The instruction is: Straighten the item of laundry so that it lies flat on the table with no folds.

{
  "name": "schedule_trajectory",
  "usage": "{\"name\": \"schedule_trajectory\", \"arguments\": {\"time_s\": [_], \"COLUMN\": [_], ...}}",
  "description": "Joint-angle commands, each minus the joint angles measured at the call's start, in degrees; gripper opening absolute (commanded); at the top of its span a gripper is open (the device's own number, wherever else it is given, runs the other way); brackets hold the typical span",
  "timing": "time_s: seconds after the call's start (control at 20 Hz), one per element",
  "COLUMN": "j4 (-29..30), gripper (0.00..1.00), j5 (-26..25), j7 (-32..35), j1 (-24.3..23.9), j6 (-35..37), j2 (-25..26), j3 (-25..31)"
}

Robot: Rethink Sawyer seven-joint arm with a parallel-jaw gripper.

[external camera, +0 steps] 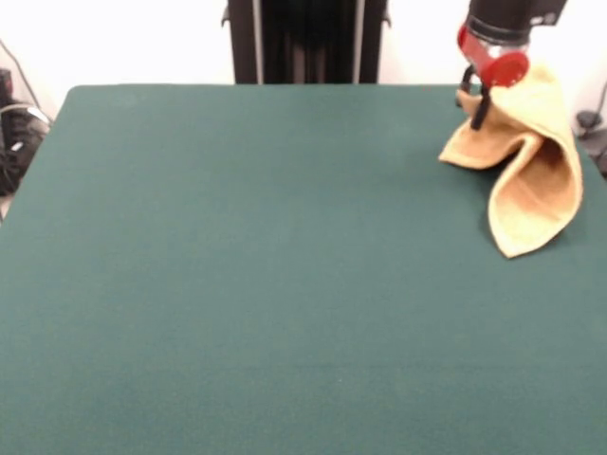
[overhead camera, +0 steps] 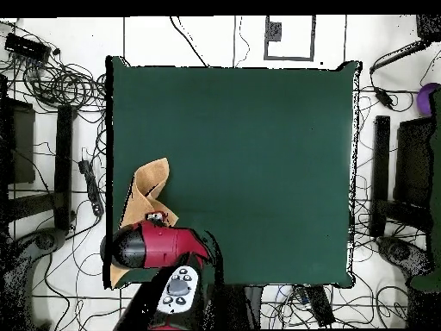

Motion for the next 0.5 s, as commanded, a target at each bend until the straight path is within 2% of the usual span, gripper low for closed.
{"name": "schedule_trajectory", "arguments": {"time_s": [0.05,0.35,0.5], "j4": [4.3,3.6,2.9], "gripper": [1.0,1.0,1.0], "j5": [4.3,5.0,6.6], "j7": [5.9,6.0,8.0], "j1": [1.0,0.8,1.1], "j6": [0.6,-1.0,-4.8], "j2": [2.2,4.0,6.5], "j3": [7.3,7.9,9.0]}}
